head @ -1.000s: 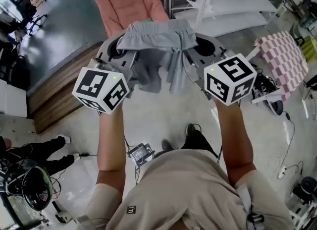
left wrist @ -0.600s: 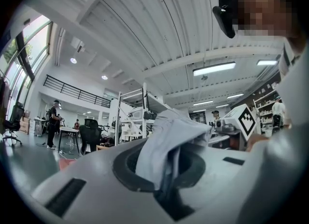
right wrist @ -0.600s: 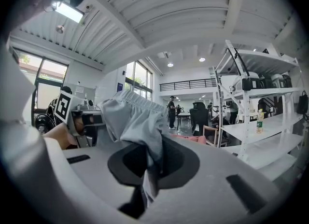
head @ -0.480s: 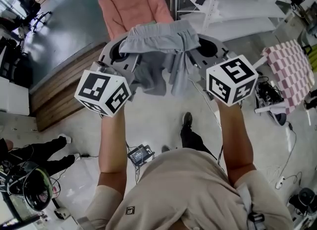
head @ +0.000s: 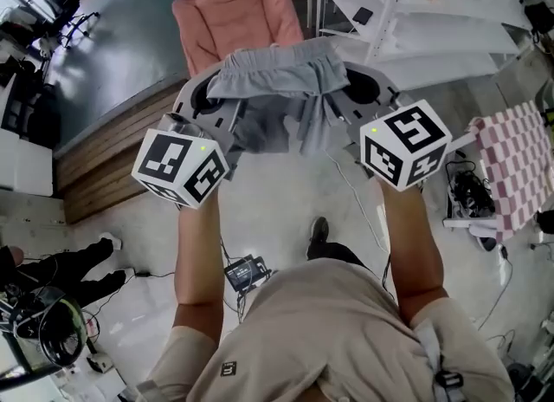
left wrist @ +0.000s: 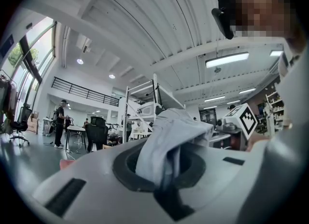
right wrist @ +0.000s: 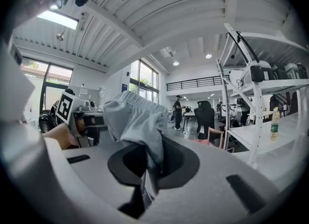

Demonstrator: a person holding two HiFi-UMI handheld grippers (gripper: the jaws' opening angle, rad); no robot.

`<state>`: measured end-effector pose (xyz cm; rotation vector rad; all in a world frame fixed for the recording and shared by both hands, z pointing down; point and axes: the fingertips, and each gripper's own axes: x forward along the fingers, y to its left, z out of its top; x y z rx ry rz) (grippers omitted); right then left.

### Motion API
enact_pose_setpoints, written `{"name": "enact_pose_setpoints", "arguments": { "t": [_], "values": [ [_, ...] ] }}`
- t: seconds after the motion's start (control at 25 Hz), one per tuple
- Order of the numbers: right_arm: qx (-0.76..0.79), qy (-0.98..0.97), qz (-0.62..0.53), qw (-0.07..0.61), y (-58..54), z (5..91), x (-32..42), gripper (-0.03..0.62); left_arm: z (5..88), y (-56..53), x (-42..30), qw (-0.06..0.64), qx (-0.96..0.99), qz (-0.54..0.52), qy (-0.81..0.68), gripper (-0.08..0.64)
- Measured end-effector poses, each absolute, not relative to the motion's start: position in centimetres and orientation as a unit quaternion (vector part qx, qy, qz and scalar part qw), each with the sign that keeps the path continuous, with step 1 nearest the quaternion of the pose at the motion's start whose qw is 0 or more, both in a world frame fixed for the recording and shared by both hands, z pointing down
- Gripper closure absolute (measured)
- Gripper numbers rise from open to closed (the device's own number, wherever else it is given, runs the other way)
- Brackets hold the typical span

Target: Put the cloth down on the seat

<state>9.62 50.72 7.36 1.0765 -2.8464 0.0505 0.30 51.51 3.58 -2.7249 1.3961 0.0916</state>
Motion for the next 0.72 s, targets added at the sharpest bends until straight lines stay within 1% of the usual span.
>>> {"name": "enact_pose_setpoints", "arguments": {
  "t": [0.32, 0.72],
  "values": [
    [0.342, -0.939, 0.022, 0.046, 43.9, 7.3, 11.9, 0.578, 3.7, 45.1, 2.7, 0.036, -0.885, 0.021, 0.464, 0.528],
    [0.336, -0.941, 0.024, 0.038, 38.2, 7.2, 14.0, 0.578, 3.9, 39.6, 4.8, 0.037, -0.884, 0.01, 0.467, 0.528]
  ]
}}
